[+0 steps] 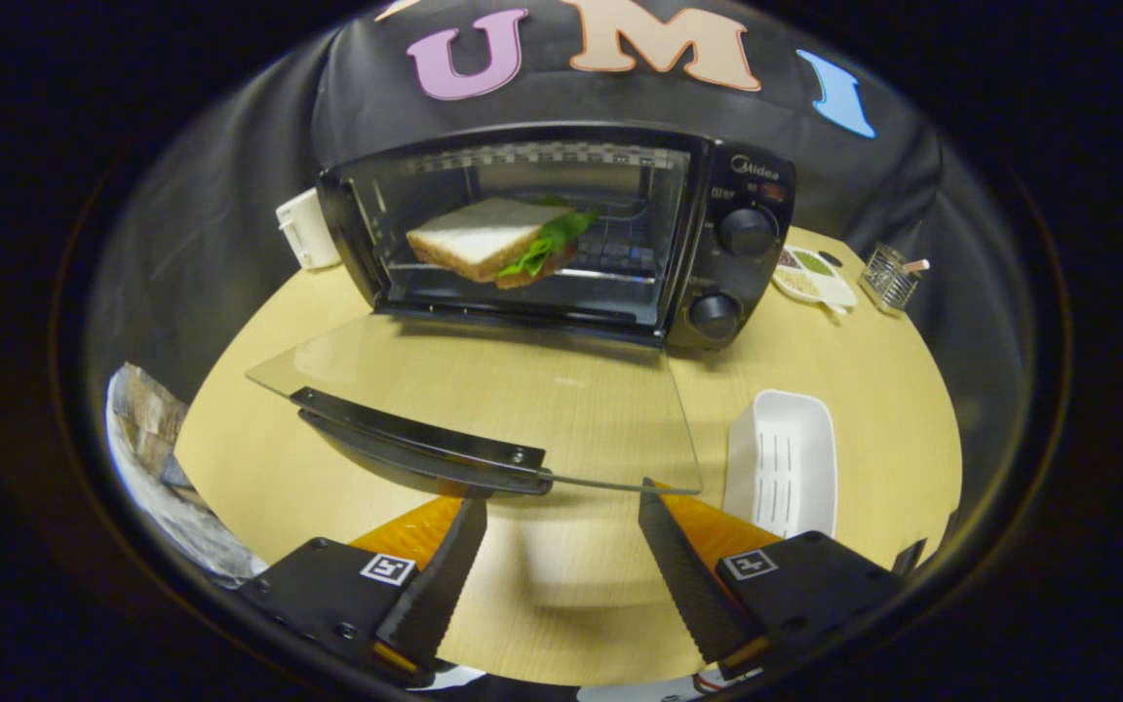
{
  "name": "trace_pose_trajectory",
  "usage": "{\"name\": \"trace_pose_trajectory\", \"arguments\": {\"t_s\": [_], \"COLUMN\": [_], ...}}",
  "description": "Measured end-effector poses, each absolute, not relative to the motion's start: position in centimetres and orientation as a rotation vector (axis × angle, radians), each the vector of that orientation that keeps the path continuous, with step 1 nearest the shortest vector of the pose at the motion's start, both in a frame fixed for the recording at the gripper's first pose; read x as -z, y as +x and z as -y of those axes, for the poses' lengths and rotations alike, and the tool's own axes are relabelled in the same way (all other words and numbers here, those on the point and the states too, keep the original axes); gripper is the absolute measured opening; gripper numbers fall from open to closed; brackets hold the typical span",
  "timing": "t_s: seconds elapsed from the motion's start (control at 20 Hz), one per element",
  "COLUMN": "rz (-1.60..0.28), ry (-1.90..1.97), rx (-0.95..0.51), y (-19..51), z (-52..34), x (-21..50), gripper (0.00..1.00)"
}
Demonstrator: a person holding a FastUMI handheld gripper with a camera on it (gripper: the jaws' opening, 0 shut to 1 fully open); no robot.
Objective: Open the toaster oven, put the food inside, and close the toaster oven door.
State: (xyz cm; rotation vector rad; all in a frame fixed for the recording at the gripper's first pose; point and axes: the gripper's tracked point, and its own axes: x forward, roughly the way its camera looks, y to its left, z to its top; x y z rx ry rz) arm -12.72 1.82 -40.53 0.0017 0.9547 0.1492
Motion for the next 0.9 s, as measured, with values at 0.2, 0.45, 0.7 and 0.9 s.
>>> {"name": "trace_pose_trajectory", "arguments": {"t_s": [0.2, 0.45, 0.7, 0.9], "rz": [-0.914, -0.875, -0.866, -0.85], "ry": [0.053, 0.098, 0.107, 0.116], "rx": [-0.135, -0.129, -0.126, -0.126], "y": [-10.2, -7.4, -6.3, -5.2], "z": [-2.1, -2.5, -2.6, -2.4], "x": [38.9, 37.3, 36.7, 36.0], "gripper": [0.98, 0.98, 0.98, 0.98]}}
